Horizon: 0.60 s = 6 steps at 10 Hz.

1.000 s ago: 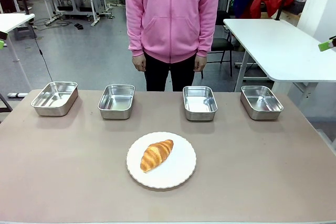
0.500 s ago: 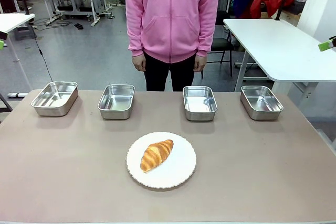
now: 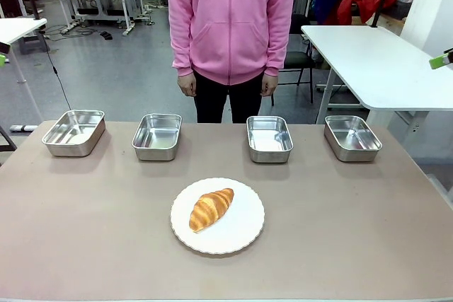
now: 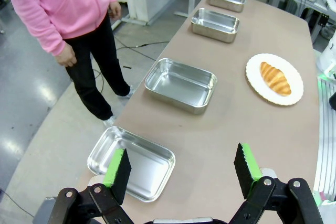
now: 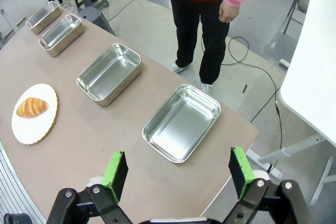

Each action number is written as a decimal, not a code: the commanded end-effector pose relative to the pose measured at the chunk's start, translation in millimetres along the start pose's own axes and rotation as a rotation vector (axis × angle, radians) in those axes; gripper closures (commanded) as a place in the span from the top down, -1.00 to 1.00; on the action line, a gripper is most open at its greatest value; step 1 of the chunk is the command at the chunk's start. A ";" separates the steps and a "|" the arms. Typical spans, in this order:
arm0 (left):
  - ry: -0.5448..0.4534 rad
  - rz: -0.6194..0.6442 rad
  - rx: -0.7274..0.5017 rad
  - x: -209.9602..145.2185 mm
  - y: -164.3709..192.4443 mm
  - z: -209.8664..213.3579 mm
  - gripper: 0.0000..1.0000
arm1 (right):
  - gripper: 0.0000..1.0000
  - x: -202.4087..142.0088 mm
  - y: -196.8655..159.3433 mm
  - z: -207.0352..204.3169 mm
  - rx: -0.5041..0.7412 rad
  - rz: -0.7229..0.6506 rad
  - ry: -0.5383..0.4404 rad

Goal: Place the bread in the container.
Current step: Place the Butter Roll into the Airtight Container indicated by the human.

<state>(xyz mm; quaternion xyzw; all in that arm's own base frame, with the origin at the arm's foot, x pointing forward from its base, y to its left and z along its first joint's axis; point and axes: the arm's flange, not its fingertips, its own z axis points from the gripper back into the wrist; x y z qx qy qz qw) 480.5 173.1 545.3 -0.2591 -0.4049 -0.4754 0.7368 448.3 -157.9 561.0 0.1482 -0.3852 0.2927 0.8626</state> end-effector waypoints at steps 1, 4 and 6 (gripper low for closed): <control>0.005 -0.005 -0.001 2.2 0.3 1.3 1.00 | 1.00 0.6 0.0 -0.4 0.006 0.000 -0.010; 0.005 -0.005 -0.001 2.2 0.3 1.3 1.00 | 1.00 0.6 0.0 -0.4 0.006 0.000 -0.010; 0.005 -0.005 -0.001 2.2 0.3 1.3 1.00 | 1.00 0.6 0.0 -0.4 0.006 0.000 -0.010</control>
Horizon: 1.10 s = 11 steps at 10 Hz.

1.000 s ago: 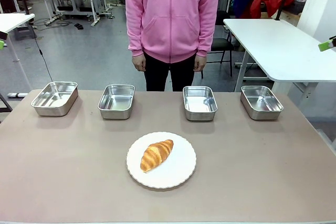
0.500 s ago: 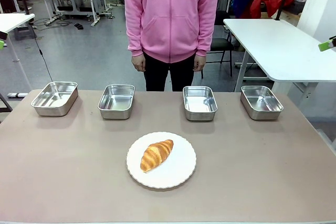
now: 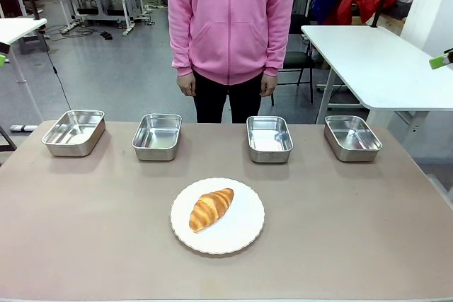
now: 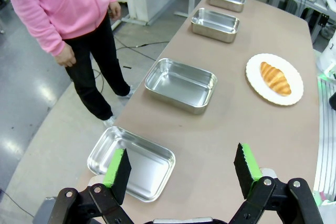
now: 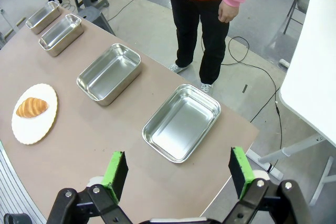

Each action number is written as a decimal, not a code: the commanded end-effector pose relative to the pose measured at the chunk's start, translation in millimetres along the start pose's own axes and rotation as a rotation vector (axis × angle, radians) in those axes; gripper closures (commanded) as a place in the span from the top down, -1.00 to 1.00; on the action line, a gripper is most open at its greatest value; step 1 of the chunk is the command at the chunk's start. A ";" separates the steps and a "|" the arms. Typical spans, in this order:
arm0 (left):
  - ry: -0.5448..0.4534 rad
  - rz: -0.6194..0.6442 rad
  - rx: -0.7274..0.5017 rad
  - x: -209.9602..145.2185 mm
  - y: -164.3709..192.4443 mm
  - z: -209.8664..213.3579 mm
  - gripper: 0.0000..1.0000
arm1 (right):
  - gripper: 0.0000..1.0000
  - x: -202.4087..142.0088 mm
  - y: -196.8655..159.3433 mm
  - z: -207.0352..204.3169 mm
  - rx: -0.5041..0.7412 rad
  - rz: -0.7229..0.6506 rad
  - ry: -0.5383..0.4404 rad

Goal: Place the bread in the container.
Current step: Place the Butter Roll into the Airtight Container indicated by the human.

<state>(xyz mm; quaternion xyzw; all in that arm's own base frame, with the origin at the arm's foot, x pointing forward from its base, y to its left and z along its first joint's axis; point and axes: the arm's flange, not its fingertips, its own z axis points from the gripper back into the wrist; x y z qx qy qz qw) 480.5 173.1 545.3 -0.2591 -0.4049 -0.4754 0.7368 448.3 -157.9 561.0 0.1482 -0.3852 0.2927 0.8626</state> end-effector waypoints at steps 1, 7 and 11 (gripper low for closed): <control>0.005 -0.005 -0.001 2.2 0.3 1.3 1.00 | 1.00 0.6 0.0 -0.4 0.006 0.000 -0.010; 0.005 -0.005 -0.001 2.2 0.3 1.3 1.00 | 1.00 0.6 0.0 -0.4 0.006 0.000 -0.010; 0.005 -0.005 -0.001 2.2 0.3 1.3 1.00 | 1.00 0.6 0.0 -0.4 0.006 0.000 -0.010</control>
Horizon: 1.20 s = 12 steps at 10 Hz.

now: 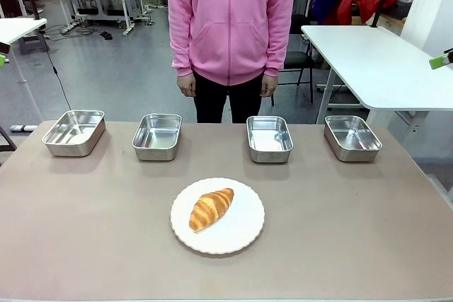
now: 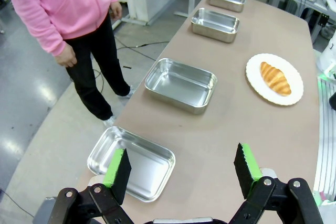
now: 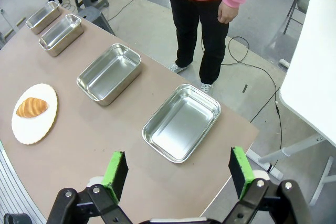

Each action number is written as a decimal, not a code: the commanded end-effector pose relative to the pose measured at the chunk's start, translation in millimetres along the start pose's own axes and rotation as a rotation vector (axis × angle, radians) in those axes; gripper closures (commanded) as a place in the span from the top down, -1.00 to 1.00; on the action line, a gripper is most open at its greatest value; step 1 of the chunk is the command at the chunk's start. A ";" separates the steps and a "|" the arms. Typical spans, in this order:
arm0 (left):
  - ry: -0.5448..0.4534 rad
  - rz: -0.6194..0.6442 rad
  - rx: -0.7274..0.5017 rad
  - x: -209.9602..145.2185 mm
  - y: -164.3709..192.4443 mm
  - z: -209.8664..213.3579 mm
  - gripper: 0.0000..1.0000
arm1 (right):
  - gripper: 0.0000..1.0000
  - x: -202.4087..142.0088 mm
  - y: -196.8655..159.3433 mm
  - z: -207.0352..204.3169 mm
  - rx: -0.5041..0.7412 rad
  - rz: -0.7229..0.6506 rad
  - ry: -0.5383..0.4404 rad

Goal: Place the bread in the container.
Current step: Place the Butter Roll into the Airtight Container indicated by the human.

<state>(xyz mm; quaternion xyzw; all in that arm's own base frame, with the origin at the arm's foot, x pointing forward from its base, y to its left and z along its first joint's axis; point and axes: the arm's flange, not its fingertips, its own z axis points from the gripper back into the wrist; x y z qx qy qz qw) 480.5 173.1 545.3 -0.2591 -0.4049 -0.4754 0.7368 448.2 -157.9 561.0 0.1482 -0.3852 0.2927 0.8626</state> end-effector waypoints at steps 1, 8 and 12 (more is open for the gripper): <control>0.005 -0.005 -0.001 2.2 0.3 1.3 1.00 | 1.00 0.6 0.0 -0.4 0.006 0.000 -0.010; 0.005 -0.005 -0.001 2.2 0.3 1.3 1.00 | 1.00 0.6 0.0 -0.4 0.006 0.000 -0.010; 0.005 -0.005 -0.001 2.2 0.3 1.3 1.00 | 1.00 0.6 0.0 -0.4 0.006 0.000 -0.010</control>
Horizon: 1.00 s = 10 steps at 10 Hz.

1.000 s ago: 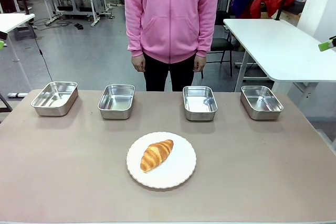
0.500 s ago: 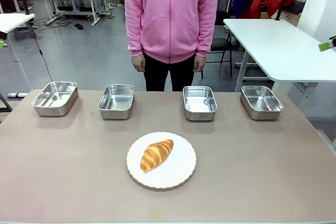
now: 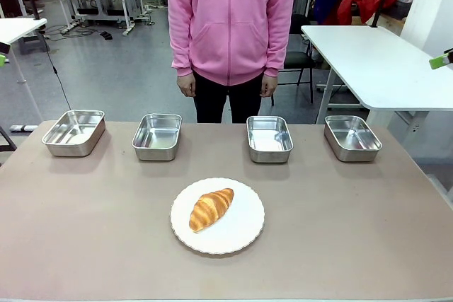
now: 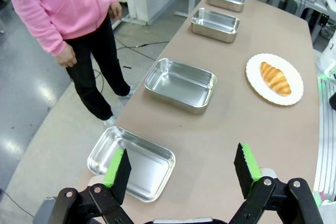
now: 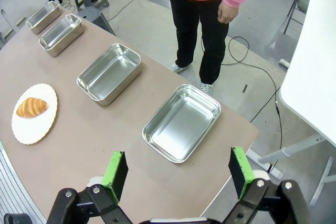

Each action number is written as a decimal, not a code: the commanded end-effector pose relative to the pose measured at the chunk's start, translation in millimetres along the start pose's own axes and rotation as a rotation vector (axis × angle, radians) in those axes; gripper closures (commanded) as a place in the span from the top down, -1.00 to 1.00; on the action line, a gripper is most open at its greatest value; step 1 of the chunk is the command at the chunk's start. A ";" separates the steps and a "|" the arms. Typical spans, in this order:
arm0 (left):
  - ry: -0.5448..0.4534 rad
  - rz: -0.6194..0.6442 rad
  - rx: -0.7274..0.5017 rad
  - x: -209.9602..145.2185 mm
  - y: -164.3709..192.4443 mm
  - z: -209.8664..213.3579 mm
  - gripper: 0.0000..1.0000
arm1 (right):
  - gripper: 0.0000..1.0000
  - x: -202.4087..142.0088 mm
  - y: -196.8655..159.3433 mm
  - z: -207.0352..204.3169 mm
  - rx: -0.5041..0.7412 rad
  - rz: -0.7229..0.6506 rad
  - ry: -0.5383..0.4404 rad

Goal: Place the bread in the container.
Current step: Place the Butter Roll into the Airtight Container indicated by the human.

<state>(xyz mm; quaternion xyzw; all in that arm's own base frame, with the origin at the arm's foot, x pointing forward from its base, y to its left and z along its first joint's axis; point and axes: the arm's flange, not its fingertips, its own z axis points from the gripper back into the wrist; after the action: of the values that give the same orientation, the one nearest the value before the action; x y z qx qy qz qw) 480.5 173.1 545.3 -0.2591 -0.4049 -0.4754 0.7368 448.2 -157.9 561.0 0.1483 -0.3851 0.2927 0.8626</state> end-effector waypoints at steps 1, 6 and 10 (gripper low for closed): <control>0.005 -0.005 -0.001 2.2 0.3 1.3 1.00 | 1.00 0.6 0.0 -0.4 0.005 0.000 -0.010; 0.005 -0.005 -0.001 2.2 0.3 1.3 1.00 | 1.00 0.6 0.0 -0.4 0.005 0.000 -0.010; 0.005 -0.005 -0.001 2.2 0.3 1.3 1.00 | 1.00 0.6 0.0 -0.4 0.005 0.000 -0.010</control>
<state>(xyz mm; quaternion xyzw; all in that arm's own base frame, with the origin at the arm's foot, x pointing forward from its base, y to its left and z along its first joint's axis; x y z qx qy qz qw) 480.5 173.1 545.3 -0.2591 -0.4049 -0.4754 0.7368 448.2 -157.9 561.0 0.1483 -0.3851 0.2928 0.8626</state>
